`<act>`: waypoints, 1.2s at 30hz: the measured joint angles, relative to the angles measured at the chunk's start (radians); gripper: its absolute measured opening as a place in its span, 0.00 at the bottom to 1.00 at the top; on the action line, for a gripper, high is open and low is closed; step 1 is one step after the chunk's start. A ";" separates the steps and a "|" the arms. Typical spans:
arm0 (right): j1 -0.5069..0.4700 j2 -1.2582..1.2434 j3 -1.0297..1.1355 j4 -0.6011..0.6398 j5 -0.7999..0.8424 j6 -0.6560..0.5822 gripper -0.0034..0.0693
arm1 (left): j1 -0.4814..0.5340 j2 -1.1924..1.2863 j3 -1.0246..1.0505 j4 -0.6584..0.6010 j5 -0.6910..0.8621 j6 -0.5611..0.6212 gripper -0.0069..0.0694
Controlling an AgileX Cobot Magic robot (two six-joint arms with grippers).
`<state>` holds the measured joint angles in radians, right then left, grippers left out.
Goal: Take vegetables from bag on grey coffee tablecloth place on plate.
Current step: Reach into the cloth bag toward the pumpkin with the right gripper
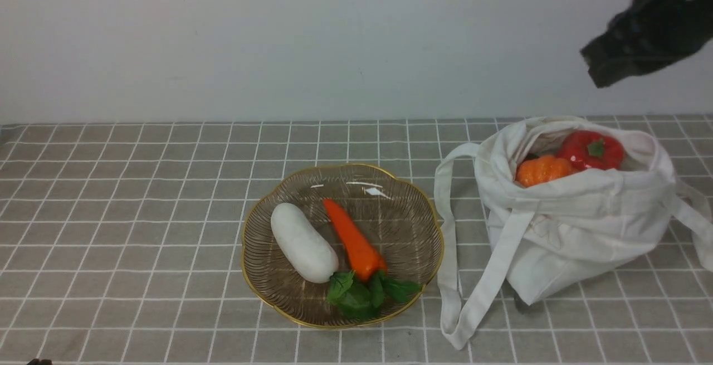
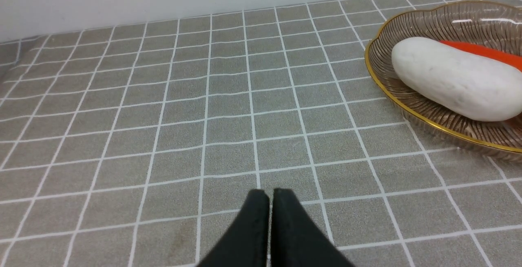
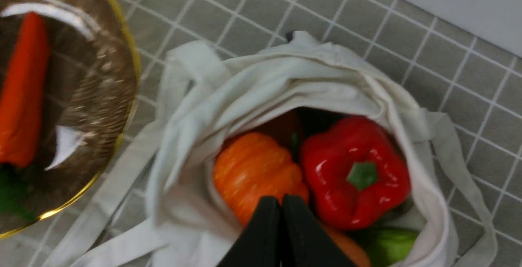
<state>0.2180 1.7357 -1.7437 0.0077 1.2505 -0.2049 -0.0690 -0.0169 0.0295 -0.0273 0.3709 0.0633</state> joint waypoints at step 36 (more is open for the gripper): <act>0.036 0.249 0.108 -0.106 -0.015 0.090 0.94 | 0.000 0.000 0.000 0.000 0.000 0.000 0.08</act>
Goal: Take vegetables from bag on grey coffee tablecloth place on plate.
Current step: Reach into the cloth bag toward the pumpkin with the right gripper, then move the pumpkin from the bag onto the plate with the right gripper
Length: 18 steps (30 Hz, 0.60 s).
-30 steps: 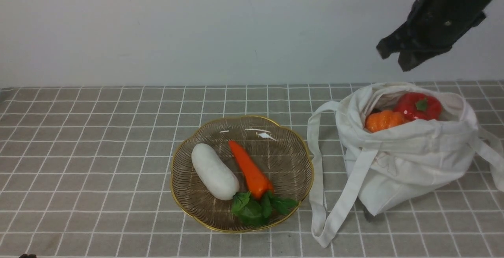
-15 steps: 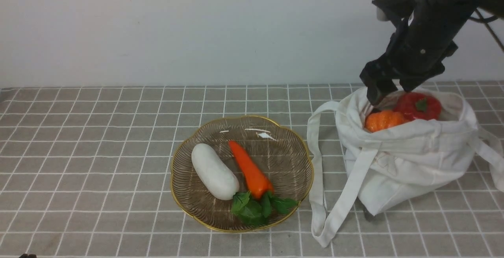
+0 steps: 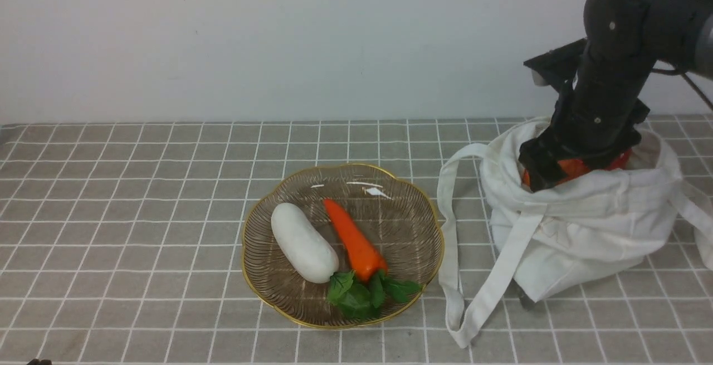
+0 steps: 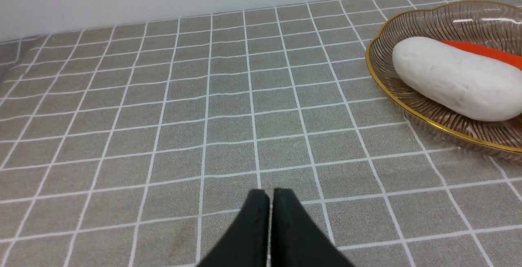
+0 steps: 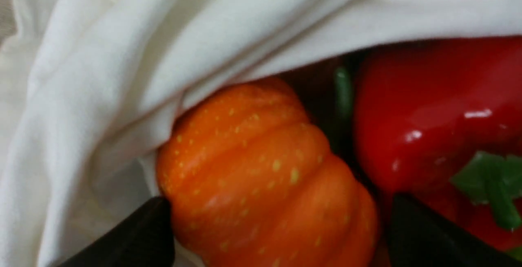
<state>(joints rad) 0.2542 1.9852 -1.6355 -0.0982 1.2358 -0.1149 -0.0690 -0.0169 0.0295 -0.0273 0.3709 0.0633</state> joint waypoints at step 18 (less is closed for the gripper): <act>0.000 -0.142 0.001 -0.001 -0.002 0.074 0.82 | 0.000 0.000 0.000 0.000 0.000 0.000 0.08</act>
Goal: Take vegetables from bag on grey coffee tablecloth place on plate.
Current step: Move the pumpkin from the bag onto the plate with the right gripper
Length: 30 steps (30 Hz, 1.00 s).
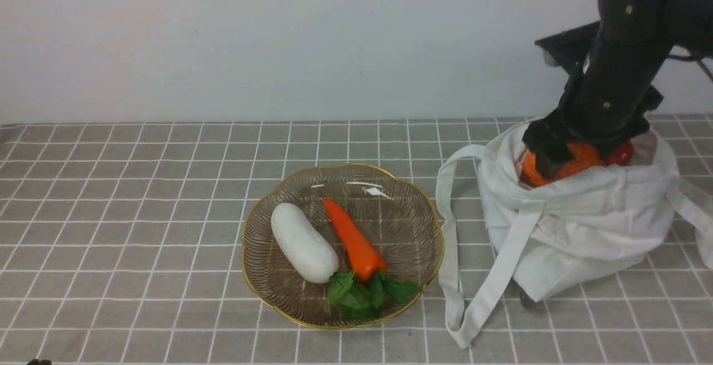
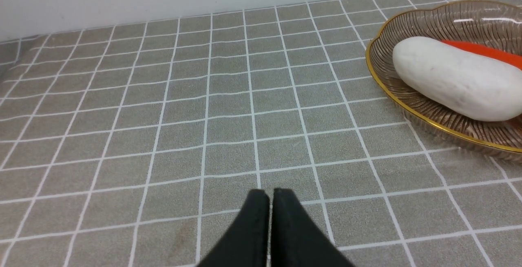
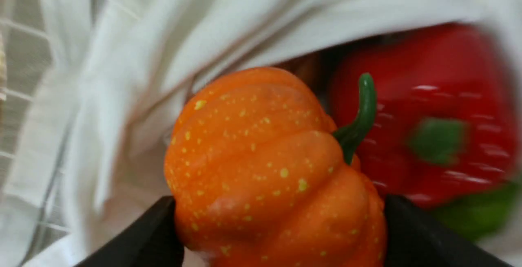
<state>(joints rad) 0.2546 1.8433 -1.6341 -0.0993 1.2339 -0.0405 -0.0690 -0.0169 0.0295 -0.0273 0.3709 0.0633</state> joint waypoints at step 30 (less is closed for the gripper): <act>0.371 0.088 0.000 0.266 -0.317 -0.063 0.82 | 0.000 0.000 0.000 0.000 0.000 0.000 0.08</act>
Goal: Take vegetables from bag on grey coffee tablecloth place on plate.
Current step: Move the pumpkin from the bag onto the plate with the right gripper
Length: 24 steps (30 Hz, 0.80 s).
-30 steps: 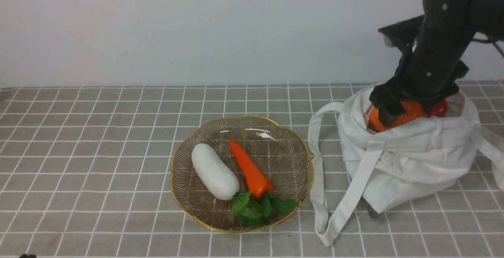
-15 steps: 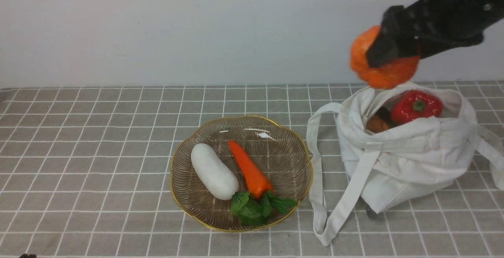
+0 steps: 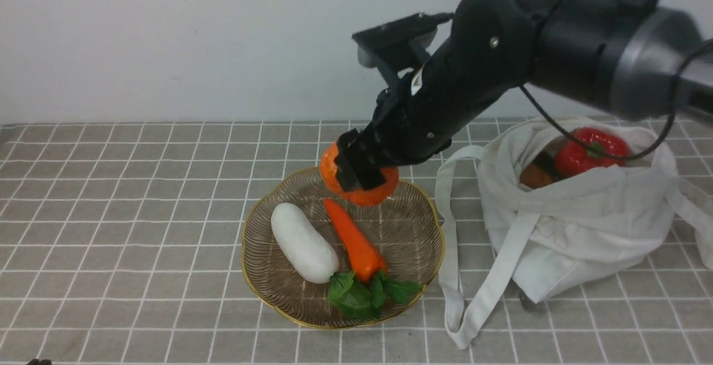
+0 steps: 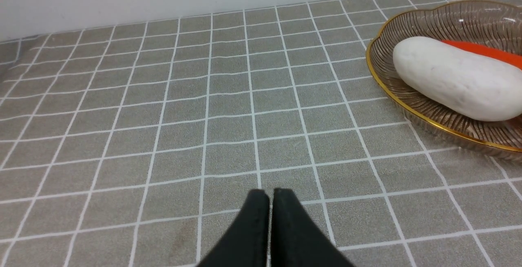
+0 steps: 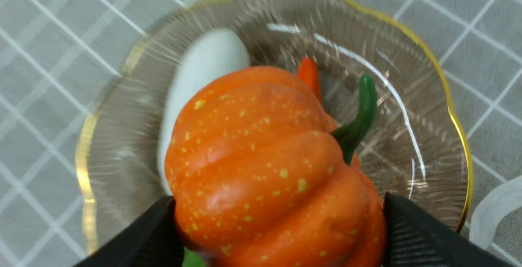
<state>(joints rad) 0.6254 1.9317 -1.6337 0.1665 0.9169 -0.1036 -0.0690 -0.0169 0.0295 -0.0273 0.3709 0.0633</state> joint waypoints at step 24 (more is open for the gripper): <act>0.000 -0.024 0.003 -0.212 0.036 0.210 0.86 | 0.000 0.000 0.000 0.000 0.000 0.000 0.08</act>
<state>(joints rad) 0.6254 1.9081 -1.6302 -0.0451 0.9524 0.1060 -0.0690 -0.0169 0.0295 -0.0273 0.3709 0.0633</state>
